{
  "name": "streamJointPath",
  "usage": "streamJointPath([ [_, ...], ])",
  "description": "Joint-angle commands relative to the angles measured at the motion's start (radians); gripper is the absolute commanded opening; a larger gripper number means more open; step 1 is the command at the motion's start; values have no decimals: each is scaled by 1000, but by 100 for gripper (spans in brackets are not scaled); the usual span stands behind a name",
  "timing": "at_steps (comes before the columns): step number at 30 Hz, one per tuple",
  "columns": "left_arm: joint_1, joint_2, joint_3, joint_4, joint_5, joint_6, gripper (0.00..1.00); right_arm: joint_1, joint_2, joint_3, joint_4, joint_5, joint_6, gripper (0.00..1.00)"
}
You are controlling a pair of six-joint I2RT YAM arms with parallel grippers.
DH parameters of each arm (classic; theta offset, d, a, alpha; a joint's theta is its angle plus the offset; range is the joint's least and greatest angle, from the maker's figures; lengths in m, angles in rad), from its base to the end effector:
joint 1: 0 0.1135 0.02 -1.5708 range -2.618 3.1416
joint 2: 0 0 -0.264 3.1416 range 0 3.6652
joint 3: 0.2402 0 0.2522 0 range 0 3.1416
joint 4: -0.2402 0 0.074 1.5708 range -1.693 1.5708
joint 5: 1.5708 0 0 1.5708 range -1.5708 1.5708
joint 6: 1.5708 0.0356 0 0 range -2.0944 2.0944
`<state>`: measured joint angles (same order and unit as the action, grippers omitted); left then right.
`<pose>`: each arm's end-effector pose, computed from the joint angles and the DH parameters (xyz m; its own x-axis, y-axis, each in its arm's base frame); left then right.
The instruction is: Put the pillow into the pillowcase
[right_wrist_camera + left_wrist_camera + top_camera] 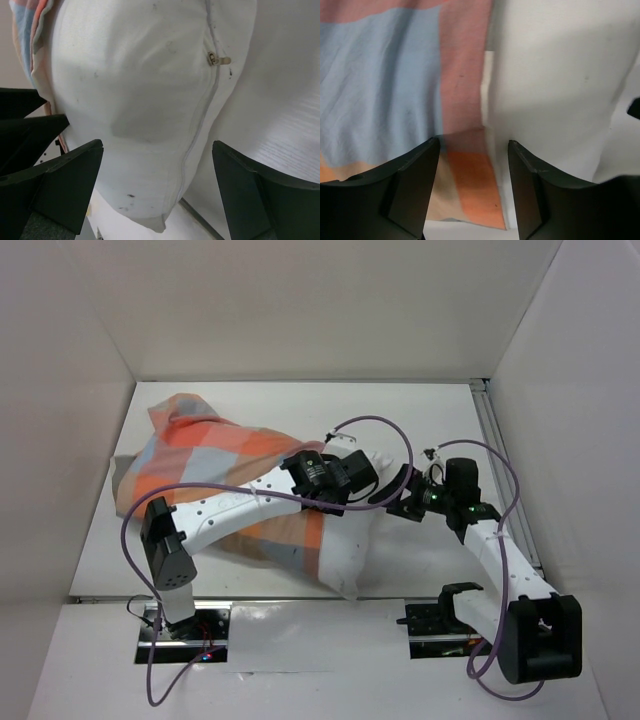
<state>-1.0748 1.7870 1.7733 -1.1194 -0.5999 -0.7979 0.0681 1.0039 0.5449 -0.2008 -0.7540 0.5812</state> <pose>0.1920 -0.3125 0.3344 -0.7391 0.1243 -0.6620 0.1188 0.9915 0.0536 0.2013 0.0382 0.2202 -0.8346 0.3442 -0.4300 -0.1567 0.6000 0.7845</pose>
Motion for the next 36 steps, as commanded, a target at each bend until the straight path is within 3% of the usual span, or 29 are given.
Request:
streamJointPath([
  [1,6,-6,20,-120,-70,-86,68,19,-16,-3,60,-71,-21,98],
  [4,-4,-30,11,-120,-70,-95,63,39,-4,-3,84,-129,-30,99],
  [6,-4,-41,11,-120,-70,-95,53,84,31,-3,93,-140,-41,99],
  [8,-4,-50,21,-120,-46,-84,36,149,45,6,116,-127,-31,99],
  [9,-4,-64,21,-120,-35,-74,14,174,45,6,127,-113,-21,96],
  [10,-4,-73,40,-99,-20,-63,2,199,55,6,161,-99,-8,89],
  [11,-4,-86,51,-77,0,-22,0,249,55,-3,187,-87,21,85],
  [13,-13,-133,51,-8,105,38,0,291,81,-3,260,-45,49,67],
  [14,-13,-153,32,91,151,70,0,309,93,-3,294,-35,63,41],
  [15,-13,-173,17,154,261,124,0,337,105,-3,326,-4,98,27],
  [17,-13,-221,-8,287,388,169,0,358,154,-3,495,10,149,9],
  [18,-13,-221,-8,411,528,192,0,367,177,-3,564,37,220,0],
  [20,-13,-181,24,515,674,192,0,368,278,18,817,29,299,0],
  [21,-13,-149,90,586,819,192,0,380,317,48,893,28,365,0],
  [26,-4,40,299,633,1095,166,0,389,572,116,1365,13,538,0],
  [30,50,32,289,709,1176,128,0,389,666,105,1556,51,637,0],
  [34,127,-12,232,695,1181,118,0,380,658,60,1591,103,655,0],
  [36,165,-40,232,655,1148,149,16,366,616,21,1492,137,625,0],
])
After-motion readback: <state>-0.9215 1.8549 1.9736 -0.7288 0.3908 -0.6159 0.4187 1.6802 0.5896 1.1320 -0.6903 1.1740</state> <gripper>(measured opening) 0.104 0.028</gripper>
